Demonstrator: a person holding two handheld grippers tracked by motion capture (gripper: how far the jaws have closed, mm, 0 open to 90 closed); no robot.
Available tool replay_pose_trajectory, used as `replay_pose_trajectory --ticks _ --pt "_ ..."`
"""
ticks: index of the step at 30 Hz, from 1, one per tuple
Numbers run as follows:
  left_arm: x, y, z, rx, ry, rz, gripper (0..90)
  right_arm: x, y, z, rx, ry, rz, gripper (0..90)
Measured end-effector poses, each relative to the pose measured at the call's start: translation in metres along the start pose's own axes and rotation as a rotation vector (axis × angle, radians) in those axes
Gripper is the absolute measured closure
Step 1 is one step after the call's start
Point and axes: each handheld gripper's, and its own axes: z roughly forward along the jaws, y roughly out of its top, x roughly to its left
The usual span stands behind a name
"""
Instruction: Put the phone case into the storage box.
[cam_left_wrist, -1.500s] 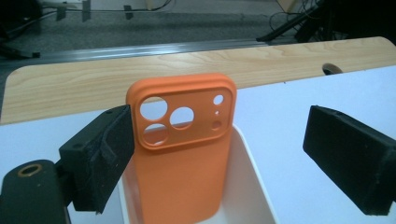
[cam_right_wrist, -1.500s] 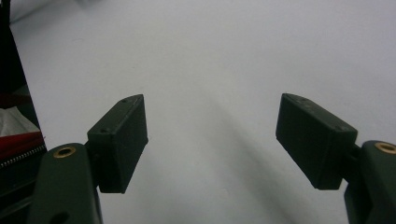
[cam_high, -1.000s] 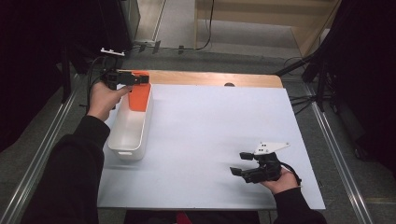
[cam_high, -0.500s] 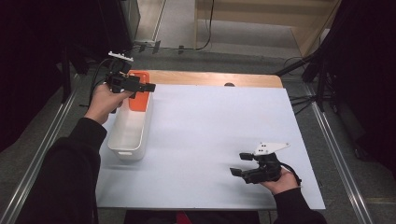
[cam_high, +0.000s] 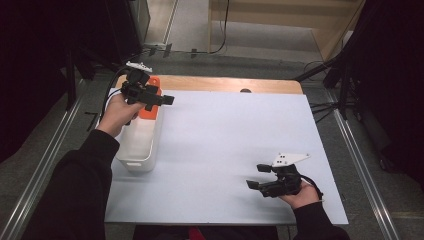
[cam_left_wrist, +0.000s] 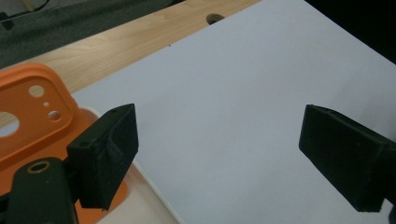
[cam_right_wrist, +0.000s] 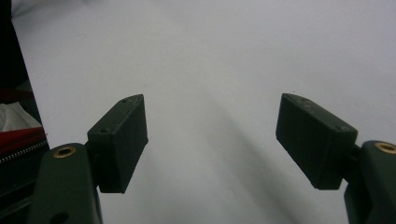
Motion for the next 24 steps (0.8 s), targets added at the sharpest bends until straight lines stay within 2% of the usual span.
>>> replay_pose_trajectory --ticks 8,17,21,24 --pt "-0.014 -0.003 0.002 -0.025 -0.044 0.003 11.7 0.0 0.0 0.0 -0.003 0.003 0.004 23.6" --pt "-0.036 -0.008 0.005 -0.017 -0.077 0.045 11.7 0.0 0.0 0.0 -0.003 0.006 0.002 23.6" --pt "-0.04 -0.013 0.003 -0.013 -0.08 0.04 11.8 0.001 0.0 0.0 -0.005 0.004 0.002 23.6" --pt "-0.041 -0.017 0.003 -0.014 -0.103 0.016 11.8 0.001 0.0 0.0 -0.005 0.003 0.001 23.6"
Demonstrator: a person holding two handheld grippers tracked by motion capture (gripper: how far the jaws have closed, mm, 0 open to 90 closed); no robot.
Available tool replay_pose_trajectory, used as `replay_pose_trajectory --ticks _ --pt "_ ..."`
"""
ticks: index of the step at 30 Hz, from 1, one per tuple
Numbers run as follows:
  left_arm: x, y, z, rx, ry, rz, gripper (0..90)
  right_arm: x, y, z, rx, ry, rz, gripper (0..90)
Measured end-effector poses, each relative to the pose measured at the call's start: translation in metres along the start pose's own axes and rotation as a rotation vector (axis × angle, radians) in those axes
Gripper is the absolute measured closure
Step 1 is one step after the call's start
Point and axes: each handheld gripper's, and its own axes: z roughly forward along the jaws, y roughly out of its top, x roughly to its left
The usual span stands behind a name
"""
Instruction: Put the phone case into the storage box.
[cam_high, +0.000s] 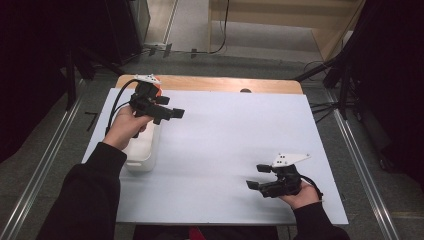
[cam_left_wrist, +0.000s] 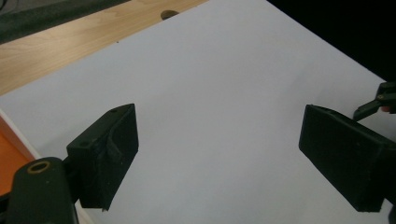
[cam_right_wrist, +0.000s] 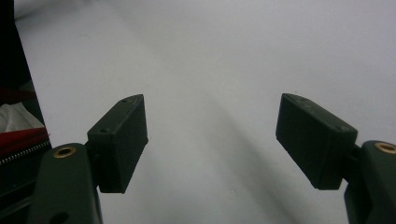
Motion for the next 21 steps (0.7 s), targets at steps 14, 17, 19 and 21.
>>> replay_pose_trajectory --ticks 14,17,19,21 --pt "-0.018 -0.018 0.004 0.026 -0.01 0.044 11.8 0.0 0.0 0.0 -0.001 -0.002 0.002 23.6" --pt "-0.02 -0.023 0.004 0.025 -0.014 0.045 11.8 0.0 0.0 0.0 -0.002 -0.002 0.003 23.7" --pt "-0.022 -0.027 0.004 0.017 -0.021 0.044 11.8 0.0 0.0 0.0 -0.003 -0.002 0.003 23.6" --pt "-0.025 -0.03 0.005 0.024 -0.014 0.049 11.8 0.0 0.0 0.0 -0.003 -0.002 0.003 23.6"
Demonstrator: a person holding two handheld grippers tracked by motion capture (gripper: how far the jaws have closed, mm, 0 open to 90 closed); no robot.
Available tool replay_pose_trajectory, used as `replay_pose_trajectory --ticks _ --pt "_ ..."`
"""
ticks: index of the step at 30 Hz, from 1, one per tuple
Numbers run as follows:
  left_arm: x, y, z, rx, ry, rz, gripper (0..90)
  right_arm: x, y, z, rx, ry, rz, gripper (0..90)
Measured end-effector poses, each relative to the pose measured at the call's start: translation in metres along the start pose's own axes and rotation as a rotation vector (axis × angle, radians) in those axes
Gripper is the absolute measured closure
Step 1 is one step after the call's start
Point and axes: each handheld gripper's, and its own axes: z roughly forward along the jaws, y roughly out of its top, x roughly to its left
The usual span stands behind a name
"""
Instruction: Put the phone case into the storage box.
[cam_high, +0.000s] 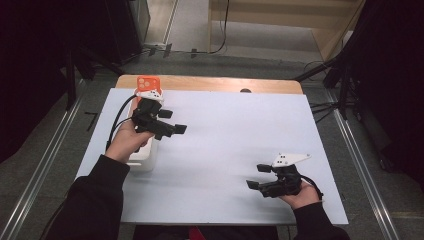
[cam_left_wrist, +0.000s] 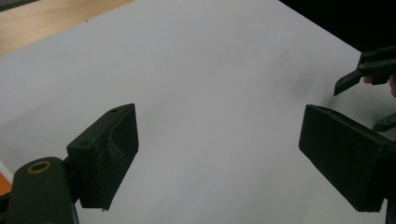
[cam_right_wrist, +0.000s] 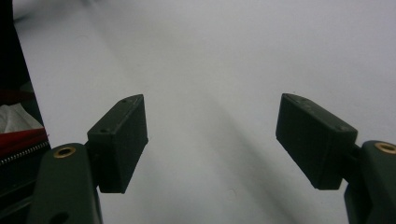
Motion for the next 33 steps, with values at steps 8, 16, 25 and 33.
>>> replay_pose_trajectory --ticks 8,16,25,33 --pt "-0.012 -0.015 0.005 0.012 -0.017 0.021 11.8 0.001 0.001 0.0 0.002 0.0 -0.003 23.6" --pt "-0.021 -0.034 -0.001 0.001 -0.027 0.026 11.8 0.001 0.001 -0.001 -0.002 0.005 -0.003 23.6" --pt "-0.03 -0.051 -0.004 -0.02 -0.041 0.045 11.8 0.001 0.001 -0.001 -0.002 0.004 -0.004 23.6" --pt "-0.038 -0.062 -0.005 -0.021 -0.058 0.04 11.8 0.001 0.001 -0.002 -0.007 0.011 0.001 23.6"
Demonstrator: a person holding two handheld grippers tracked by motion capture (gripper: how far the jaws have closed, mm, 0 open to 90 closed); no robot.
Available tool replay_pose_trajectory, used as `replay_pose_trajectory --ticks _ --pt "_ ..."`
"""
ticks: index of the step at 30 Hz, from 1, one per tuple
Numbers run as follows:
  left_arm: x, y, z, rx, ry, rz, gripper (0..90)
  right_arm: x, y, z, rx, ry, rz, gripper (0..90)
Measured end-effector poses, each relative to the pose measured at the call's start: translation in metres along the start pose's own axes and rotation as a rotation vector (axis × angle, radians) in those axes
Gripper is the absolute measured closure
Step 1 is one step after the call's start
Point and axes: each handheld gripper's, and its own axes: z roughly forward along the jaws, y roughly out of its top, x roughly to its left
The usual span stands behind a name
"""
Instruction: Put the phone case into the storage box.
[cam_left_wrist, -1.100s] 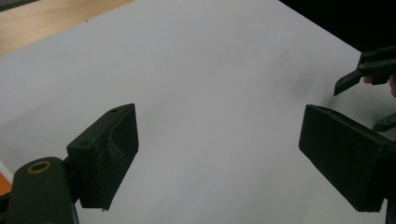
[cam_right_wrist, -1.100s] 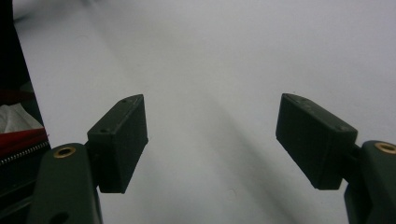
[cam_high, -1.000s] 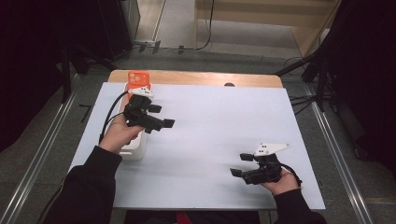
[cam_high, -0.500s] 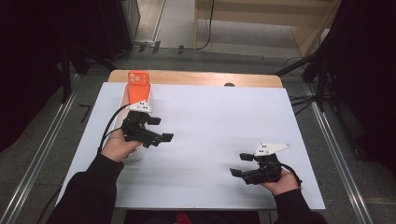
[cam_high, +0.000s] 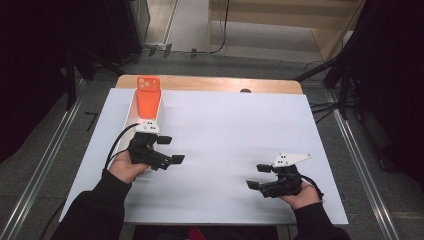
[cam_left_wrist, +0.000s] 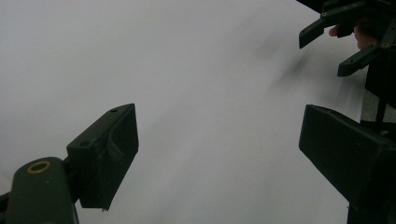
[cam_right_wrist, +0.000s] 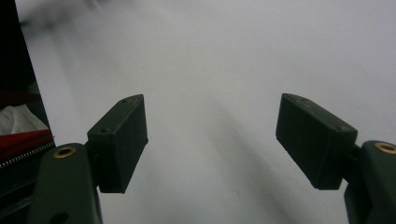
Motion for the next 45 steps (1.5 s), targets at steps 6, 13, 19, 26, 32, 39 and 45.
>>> replay_pose_trajectory --ticks 6,13,19,26,32,39,45 --pt "-0.005 -0.005 -0.001 -0.006 -0.001 0.023 11.8 0.001 0.0 0.0 0.0 -0.003 -0.003 23.6" --pt "-0.009 -0.012 -0.003 -0.018 -0.002 0.026 11.8 0.001 0.0 0.0 0.002 -0.005 0.001 23.6" --pt "-0.012 -0.021 -0.008 -0.038 -0.01 0.019 11.8 0.001 0.0 0.0 -0.001 -0.008 0.001 23.6" --pt "-0.017 -0.03 -0.01 -0.02 -0.022 0.034 11.8 0.001 0.0 0.0 0.001 -0.01 0.001 23.6" --pt "-0.02 -0.036 -0.011 -0.015 -0.033 0.049 11.8 0.001 0.0 0.0 0.001 -0.011 0.001 23.6" --pt "-0.023 -0.044 -0.012 -0.007 -0.043 0.035 11.8 0.001 0.0 0.0 0.0 -0.01 0.002 23.6" --pt "-0.029 -0.05 -0.013 0.008 -0.044 0.042 11.8 0.0 0.0 0.0 -0.001 -0.01 0.002 23.6"
